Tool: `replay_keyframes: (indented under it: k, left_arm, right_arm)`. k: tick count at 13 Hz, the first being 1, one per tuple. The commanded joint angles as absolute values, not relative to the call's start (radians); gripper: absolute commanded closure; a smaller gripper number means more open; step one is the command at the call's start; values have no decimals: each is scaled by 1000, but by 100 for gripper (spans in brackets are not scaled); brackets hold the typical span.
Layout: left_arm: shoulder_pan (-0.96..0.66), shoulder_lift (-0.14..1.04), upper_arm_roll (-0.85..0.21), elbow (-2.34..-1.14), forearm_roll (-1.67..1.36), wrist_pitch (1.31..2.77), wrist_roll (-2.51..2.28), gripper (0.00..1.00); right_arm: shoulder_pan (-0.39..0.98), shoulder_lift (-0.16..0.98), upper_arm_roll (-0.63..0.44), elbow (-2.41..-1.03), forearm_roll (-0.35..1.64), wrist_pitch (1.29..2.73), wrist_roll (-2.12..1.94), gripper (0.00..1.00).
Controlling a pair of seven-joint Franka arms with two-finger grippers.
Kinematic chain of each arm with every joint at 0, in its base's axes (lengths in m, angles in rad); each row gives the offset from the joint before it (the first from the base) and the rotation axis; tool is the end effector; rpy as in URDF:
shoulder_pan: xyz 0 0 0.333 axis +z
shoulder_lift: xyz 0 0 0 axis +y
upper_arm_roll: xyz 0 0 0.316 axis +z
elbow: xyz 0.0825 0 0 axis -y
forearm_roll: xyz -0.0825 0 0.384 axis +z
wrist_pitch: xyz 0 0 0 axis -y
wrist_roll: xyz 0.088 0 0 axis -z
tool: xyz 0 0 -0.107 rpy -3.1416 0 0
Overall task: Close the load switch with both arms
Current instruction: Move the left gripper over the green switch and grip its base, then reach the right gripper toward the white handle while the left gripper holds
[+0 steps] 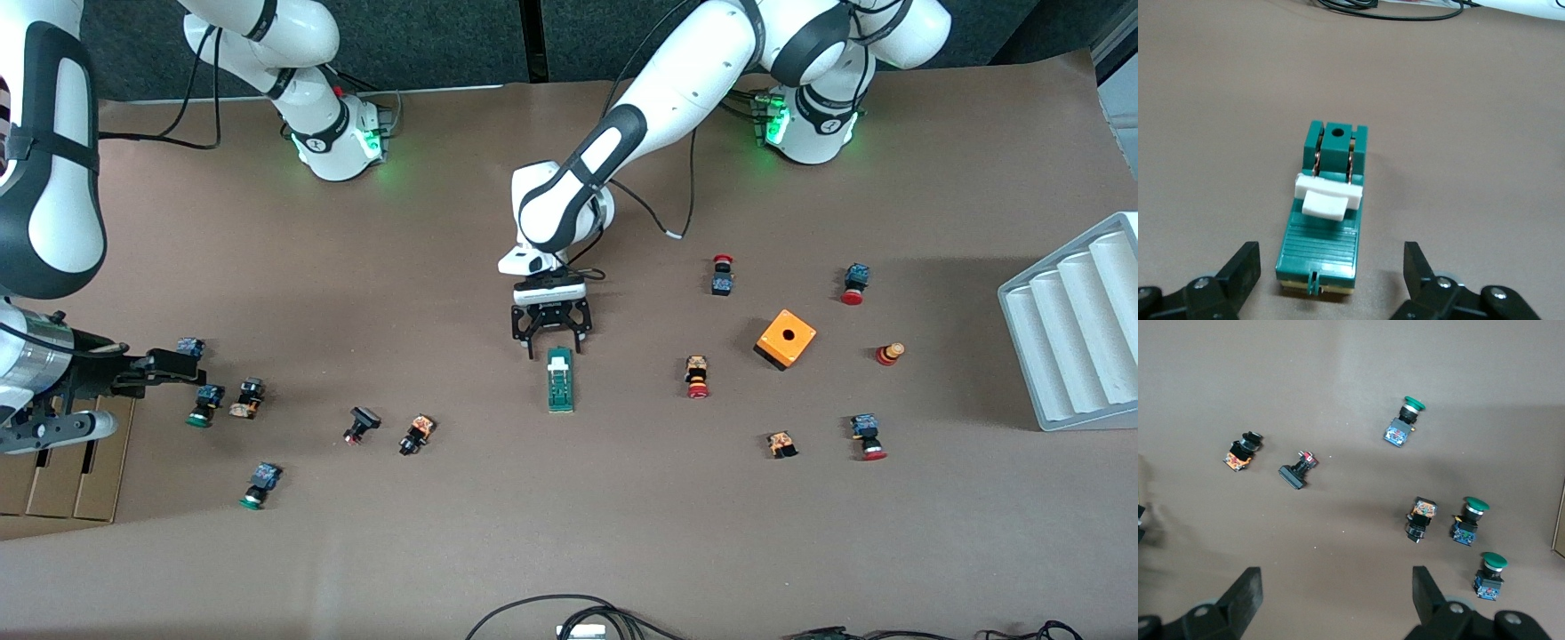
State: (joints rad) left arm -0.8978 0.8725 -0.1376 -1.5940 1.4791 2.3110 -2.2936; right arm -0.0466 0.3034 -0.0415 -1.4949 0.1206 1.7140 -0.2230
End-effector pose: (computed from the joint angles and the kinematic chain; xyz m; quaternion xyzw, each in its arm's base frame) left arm 0.3752 -0.5728 0.1189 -0.9031 -0.0706 -0.4236 0.0004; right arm 0.6434 -0.0424 0.4903 -0.9961 -0.0569 0.0332 0.0589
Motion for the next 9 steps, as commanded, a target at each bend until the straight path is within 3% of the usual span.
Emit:
replay_keyframes:
  k: [1,4,6,9]
  left_arm:
    - [-922,916,-123,-1565,1567,2244,-2347,6]
    - [-925,923,-124,-1565,1589,2240,-2379,11]
    - [-927,926,-126,-1562,1589,2224,-2381,22]
    - [-959,937,-126,-1559,1589,2195,-2422,25]
  right_arm:
    - [-44,319,-37,-1479,144,1718,-226,0]
    - [-11,334,-34,-1479,144,1767,-232,0]
    - [5,351,-34,-1479,144,1769,-239,0]
    - [58,360,-32,-1480,146,1769,-239,0]
